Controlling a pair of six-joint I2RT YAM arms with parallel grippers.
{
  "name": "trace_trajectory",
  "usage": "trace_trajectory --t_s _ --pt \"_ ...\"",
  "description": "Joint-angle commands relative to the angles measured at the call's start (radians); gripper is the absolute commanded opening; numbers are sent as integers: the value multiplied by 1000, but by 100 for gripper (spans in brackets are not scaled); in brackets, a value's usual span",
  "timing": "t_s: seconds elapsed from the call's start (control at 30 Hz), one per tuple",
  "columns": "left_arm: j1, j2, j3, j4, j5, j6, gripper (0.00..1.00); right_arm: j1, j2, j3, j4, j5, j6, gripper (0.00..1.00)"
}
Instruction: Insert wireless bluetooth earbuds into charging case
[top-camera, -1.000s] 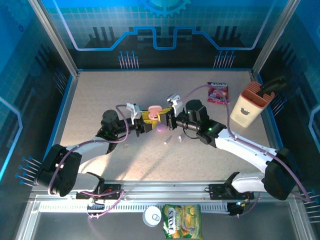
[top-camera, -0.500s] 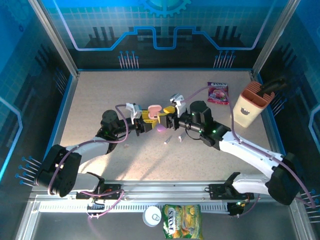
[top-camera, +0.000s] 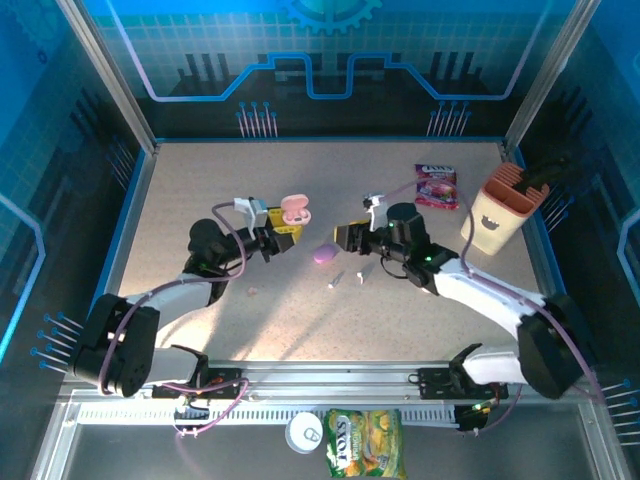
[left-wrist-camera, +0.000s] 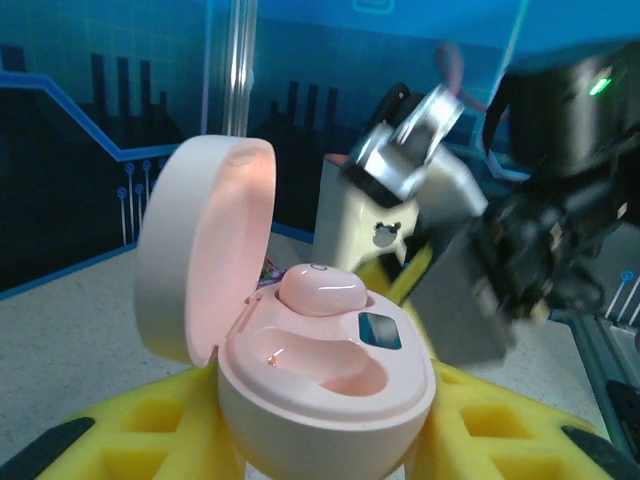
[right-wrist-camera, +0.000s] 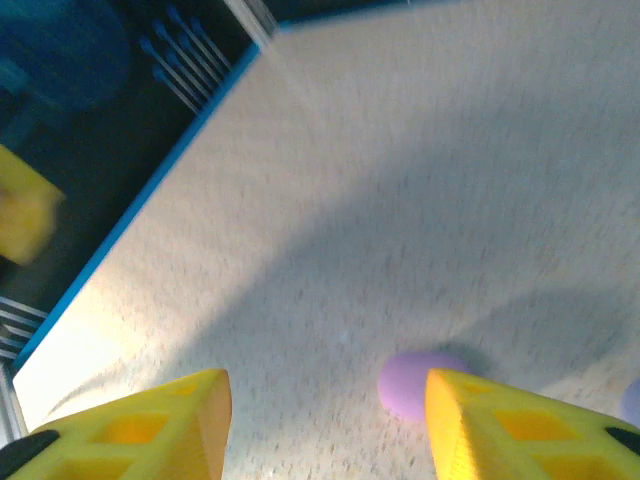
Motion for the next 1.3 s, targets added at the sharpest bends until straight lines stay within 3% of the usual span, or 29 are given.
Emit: trace_trajectory --t_s 0.0,0.43,0.7,1.27 --pt "15 -57 38 11 -9 -17 39 21 121 67 -16 -98 72 53" --pt "33 -129 117 -109 -19 -5 39 184 679 528 -133 -403 77 52" --pt "33 -145 119 -147 -17 9 39 258 885 789 -280 -413 1 53" --pt "33 -147 130 -177 0 18 39 356 1113 1137 -614 -403 -213 50"
